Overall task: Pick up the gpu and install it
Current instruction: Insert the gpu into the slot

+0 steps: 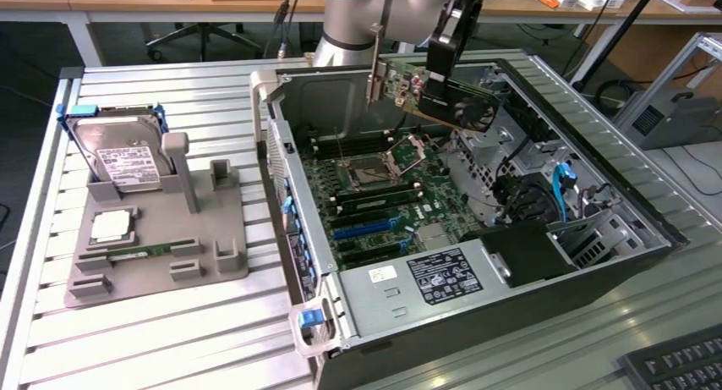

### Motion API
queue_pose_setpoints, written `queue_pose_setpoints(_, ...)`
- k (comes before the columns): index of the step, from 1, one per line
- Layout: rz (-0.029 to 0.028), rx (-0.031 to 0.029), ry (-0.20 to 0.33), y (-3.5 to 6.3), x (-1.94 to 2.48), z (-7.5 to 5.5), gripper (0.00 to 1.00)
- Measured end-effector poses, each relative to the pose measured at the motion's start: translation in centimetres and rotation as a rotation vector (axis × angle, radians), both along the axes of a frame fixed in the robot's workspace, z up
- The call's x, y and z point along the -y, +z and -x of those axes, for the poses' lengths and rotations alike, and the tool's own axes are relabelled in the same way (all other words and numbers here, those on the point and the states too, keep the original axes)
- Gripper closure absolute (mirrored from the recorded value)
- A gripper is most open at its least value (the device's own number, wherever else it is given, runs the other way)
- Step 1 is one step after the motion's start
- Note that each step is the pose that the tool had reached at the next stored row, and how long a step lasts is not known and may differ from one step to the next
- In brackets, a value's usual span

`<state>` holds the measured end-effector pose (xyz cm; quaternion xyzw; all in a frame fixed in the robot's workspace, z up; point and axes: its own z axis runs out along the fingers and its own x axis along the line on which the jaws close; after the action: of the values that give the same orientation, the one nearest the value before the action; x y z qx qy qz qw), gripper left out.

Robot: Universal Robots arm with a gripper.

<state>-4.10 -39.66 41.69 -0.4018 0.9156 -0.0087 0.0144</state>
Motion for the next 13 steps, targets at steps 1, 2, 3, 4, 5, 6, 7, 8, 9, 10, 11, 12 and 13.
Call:
queue_pose_setpoints(1,-0.0001,0.0,0.002,0.0,0.0,0.0,0.73)
queue_pose_setpoints(2,0.0,0.0,0.004,0.0,0.0,0.0,0.73)
queue_pose_setpoints(3,0.0,0.0,0.007,0.0,0.0,0.0,0.73)
queue_pose_setpoints(4,-0.0001,0.0,0.008,0.0,0.0,0.0,0.73)
queue_pose_setpoints(5,-0.0001,0.0,0.009,0.0,0.0,0.0,0.73)
queue_pose_setpoints(6,-0.0001,0.0,0.011,0.0,0.0,0.0,0.73)
queue_pose_setpoints(7,0.0,0.0,0.012,0.0,0.0,0.0,0.73)
queue_pose_setpoints(8,-0.0001,0.0,0.014,0.0,0.0,0.0,0.73)
queue_pose_setpoints(9,-0.0001,0.0001,0.015,0.0,0.0,0.0,0.73)
queue_pose_setpoints(10,-0.0001,0.0,0.016,0.0,0.0,0.0,0.73)
queue_pose_setpoints(11,0.0,0.0,0.018,0.0,0.0,0.0,0.73)
queue_pose_setpoints(12,0.0,0.0,0.02,0.0,0.0,0.0,0.73)
queue_pose_setpoints(13,0.0,0.0,0.021,0.0,0.0,0.0,0.73)
